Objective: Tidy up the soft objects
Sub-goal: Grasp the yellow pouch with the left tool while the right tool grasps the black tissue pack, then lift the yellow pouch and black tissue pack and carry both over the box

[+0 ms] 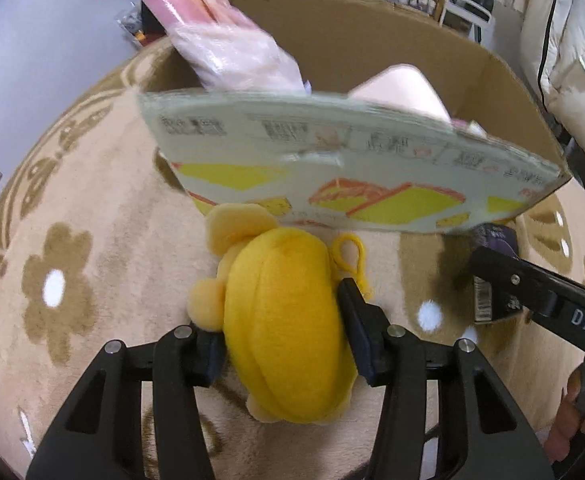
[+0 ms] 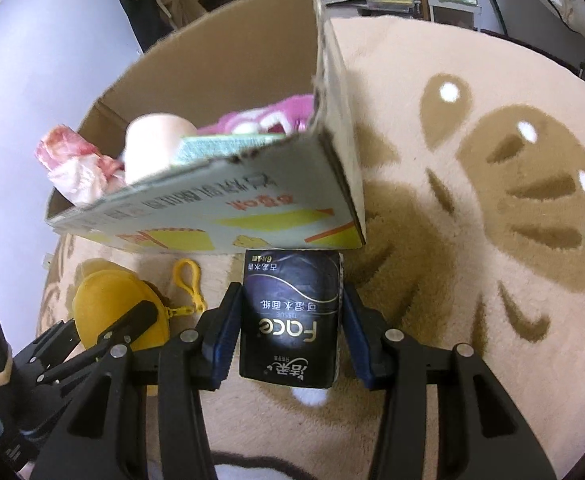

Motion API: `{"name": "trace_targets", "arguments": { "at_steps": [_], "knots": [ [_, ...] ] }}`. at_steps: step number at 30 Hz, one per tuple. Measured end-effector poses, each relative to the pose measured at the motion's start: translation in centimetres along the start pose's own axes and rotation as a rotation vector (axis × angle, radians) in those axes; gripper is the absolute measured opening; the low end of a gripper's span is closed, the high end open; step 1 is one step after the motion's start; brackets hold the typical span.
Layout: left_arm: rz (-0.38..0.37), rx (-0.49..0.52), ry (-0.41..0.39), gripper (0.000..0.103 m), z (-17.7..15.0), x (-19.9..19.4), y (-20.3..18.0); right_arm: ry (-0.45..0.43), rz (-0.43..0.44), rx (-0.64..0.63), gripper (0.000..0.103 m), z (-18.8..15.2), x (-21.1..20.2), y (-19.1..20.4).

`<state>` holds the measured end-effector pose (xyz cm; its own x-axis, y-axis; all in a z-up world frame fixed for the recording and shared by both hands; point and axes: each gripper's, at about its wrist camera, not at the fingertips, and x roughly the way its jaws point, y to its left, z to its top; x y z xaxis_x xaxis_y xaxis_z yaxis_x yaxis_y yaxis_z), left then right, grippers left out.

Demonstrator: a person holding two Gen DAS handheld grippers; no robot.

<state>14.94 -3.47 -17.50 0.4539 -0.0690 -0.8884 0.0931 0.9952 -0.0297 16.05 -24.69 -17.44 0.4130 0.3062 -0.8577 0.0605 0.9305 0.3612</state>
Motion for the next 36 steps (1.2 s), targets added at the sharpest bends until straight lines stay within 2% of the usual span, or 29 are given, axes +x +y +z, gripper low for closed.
{"name": "trace_targets", "arguments": {
  "at_steps": [7,11,15,21,26,36],
  "knots": [
    [0.05,0.001,-0.1,0.049,0.4,-3.4,0.1,-0.042,0.009,0.007,0.051,0.0,-3.5,0.0],
    [0.06,-0.022,-0.154,0.049,0.7,-5.2,0.9,-0.085,0.048,-0.021,0.051,-0.2,-5.7,0.6],
    [0.017,-0.062,-0.195,0.049,1.4,-7.8,2.0,-0.147,0.08,-0.055,0.051,-0.1,-7.9,1.6],
    [0.076,0.032,-0.341,0.049,3.7,-12.1,0.6,-0.223,0.091,-0.099,0.051,0.2,-10.1,3.7],
    [0.062,0.072,-0.417,0.049,6.2,-14.3,-0.4,-0.262,0.082,-0.117,0.051,1.5,-10.7,4.5],
    [0.051,0.143,-0.515,0.049,11.1,-15.3,-2.5,-0.309,0.074,-0.133,0.051,4.2,-10.6,4.6]
  ]
}}
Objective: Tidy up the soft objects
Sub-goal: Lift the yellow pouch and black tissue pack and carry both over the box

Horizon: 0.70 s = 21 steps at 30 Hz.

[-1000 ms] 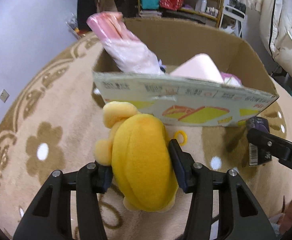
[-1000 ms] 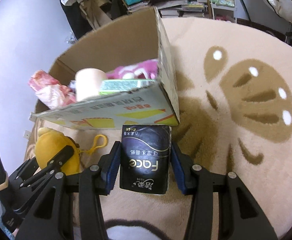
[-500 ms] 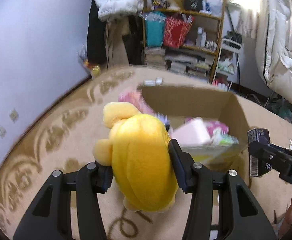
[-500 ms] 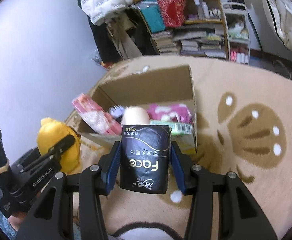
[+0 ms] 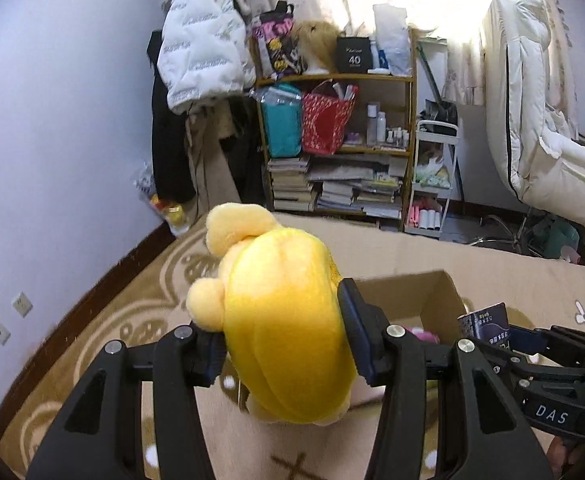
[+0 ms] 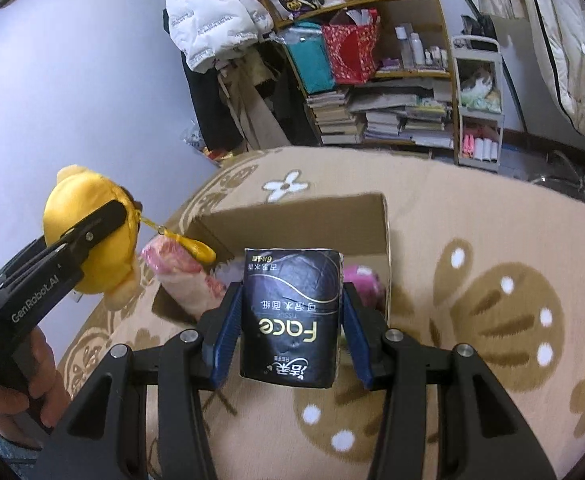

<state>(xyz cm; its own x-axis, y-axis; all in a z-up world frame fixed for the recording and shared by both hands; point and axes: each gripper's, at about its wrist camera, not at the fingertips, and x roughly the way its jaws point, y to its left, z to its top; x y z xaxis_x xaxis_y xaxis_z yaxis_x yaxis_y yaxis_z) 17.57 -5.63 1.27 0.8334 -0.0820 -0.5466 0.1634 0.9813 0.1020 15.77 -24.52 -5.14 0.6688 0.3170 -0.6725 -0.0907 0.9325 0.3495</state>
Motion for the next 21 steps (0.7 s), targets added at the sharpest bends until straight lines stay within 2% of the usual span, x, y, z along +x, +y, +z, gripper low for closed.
{"name": "trace_targets", "arguments": {
  "at_steps": [6,11,14,21],
  "knots": [
    [-0.003,-0.001,-0.013,0.049,1.3,1.8,0.0,-0.032,-0.011,-0.08,0.051,1.9,0.3,0.9],
    [-0.029,-0.03,0.024,0.05,0.6,3.5,0.2,-0.058,-0.004,-0.091,0.051,2.6,0.9,0.9],
    [-0.021,-0.031,0.04,0.05,-0.3,4.2,0.3,-0.052,0.0,-0.112,0.051,2.2,1.6,1.0],
    [-0.056,-0.002,0.059,0.05,-1.4,4.9,-0.9,-0.018,-0.008,-0.118,0.052,1.6,3.1,0.9]
  ]
}}
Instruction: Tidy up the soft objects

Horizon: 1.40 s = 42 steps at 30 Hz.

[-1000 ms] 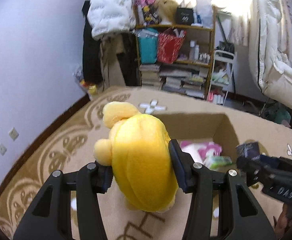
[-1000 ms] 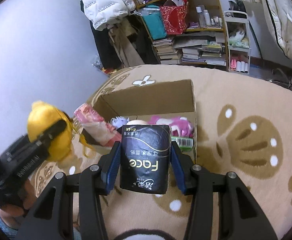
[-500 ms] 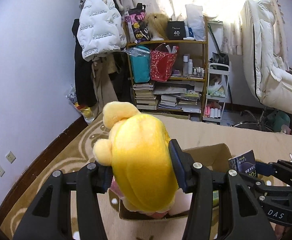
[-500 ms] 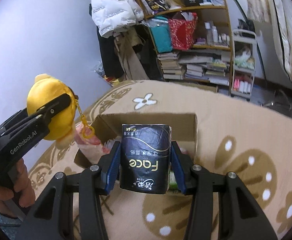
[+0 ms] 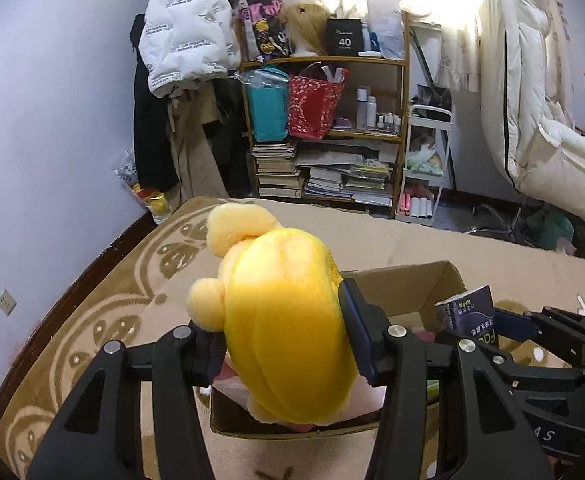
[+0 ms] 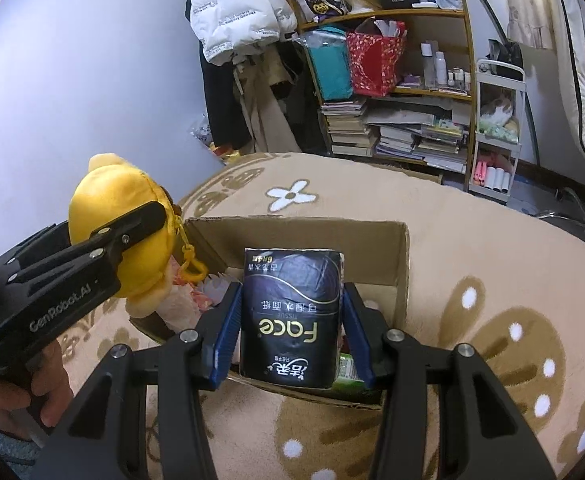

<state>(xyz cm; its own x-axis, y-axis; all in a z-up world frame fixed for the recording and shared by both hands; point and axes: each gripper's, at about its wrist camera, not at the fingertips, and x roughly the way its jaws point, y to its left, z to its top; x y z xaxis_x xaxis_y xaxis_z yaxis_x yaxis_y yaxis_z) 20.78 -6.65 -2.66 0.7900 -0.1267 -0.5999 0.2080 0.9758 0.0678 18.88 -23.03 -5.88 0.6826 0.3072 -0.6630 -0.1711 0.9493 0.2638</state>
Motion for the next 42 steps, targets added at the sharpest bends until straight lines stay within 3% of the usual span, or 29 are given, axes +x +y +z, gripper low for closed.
{"name": "trace_targets", "arguments": {
  "at_steps": [11,15,17,21,25,27,30,33,42],
  "knots": [
    [0.022,-0.041,0.038,0.052,-1.1,1.1,0.3,0.02,-0.024,0.024,0.052,-0.3,0.8,-1.2],
    [0.031,-0.034,0.039,0.065,-1.2,1.0,0.3,0.025,-0.025,0.034,0.053,-0.3,0.8,-1.5],
    [0.034,-0.034,0.041,0.071,-1.2,0.8,0.4,0.022,-0.037,0.043,0.066,-0.4,0.5,-1.6],
    [0.035,-0.043,0.031,0.078,-1.0,-0.4,0.8,0.019,-0.041,0.065,0.071,-0.7,-0.3,-1.8],
    [0.061,-0.041,0.011,0.09,-0.9,-2.1,1.2,0.025,-0.059,0.081,0.092,-0.9,-1.0,-1.7],
    [0.066,-0.046,-0.001,0.094,-0.8,-3.2,1.5,0.014,-0.06,0.097,0.093,-0.9,-1.8,-1.7],
    [0.057,-0.06,-0.014,0.098,-0.8,-5.0,1.9,0.004,-0.055,0.11,0.103,-0.8,-2.9,-1.6],
    [0.051,-0.072,-0.039,0.103,-0.9,-7.1,2.3,-0.016,-0.062,0.105,0.103,-0.6,-4.6,-1.2],
    [0.065,-0.082,-0.077,0.103,-0.4,-12.5,3.9,-0.086,-0.055,0.039,0.103,0.0,-9.8,1.9]
  ]
}}
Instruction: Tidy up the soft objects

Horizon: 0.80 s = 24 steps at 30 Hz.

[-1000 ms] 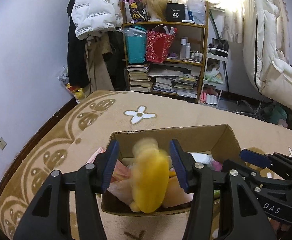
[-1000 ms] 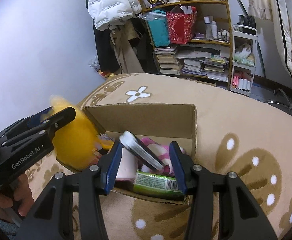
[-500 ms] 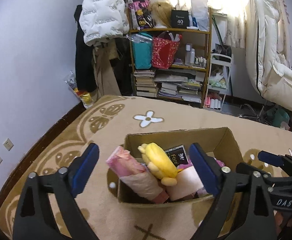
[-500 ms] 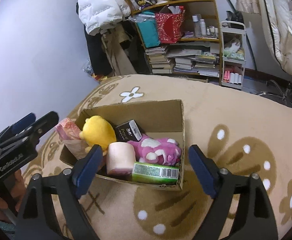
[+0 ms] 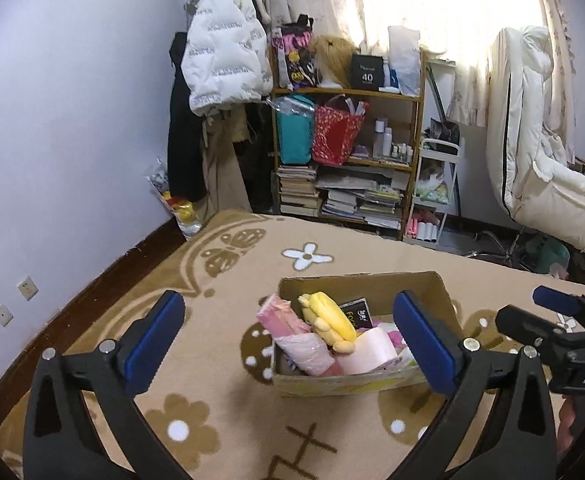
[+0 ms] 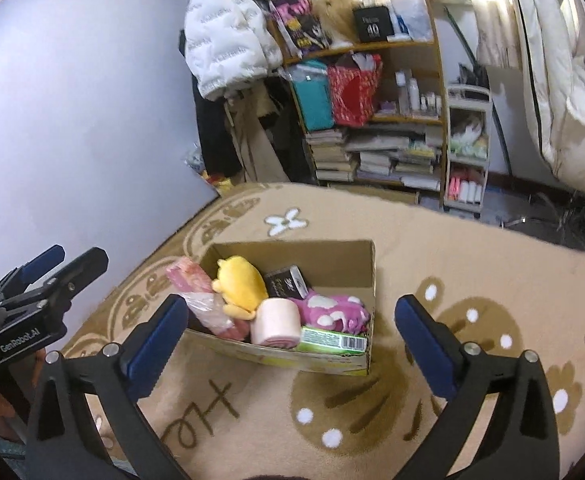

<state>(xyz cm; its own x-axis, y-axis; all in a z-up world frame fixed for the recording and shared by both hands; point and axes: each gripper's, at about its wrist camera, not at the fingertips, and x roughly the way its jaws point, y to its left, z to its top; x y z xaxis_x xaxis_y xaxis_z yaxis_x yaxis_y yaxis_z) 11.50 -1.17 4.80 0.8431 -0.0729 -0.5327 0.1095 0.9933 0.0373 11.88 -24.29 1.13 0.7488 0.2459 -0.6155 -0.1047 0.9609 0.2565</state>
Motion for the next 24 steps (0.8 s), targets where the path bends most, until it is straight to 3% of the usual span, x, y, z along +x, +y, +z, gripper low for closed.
{"name": "trace_targets", "arguments": {
  "at_steps": [7,17,24],
  "knots": [
    [0.023,-0.059,0.012,0.103,-0.8,-3.3,2.1,-0.035,0.011,-0.012,0.103,-0.5,-3.5,1.9],
    [0.054,-0.093,-0.057,0.103,-4.8,-8.7,3.3,-0.122,-0.006,-0.028,0.103,-3.6,-8.6,2.9],
    [0.055,-0.026,-0.119,0.103,-6.3,-12.2,1.8,-0.166,-0.019,-0.055,0.103,-5.3,-10.7,3.2]
  ]
}}
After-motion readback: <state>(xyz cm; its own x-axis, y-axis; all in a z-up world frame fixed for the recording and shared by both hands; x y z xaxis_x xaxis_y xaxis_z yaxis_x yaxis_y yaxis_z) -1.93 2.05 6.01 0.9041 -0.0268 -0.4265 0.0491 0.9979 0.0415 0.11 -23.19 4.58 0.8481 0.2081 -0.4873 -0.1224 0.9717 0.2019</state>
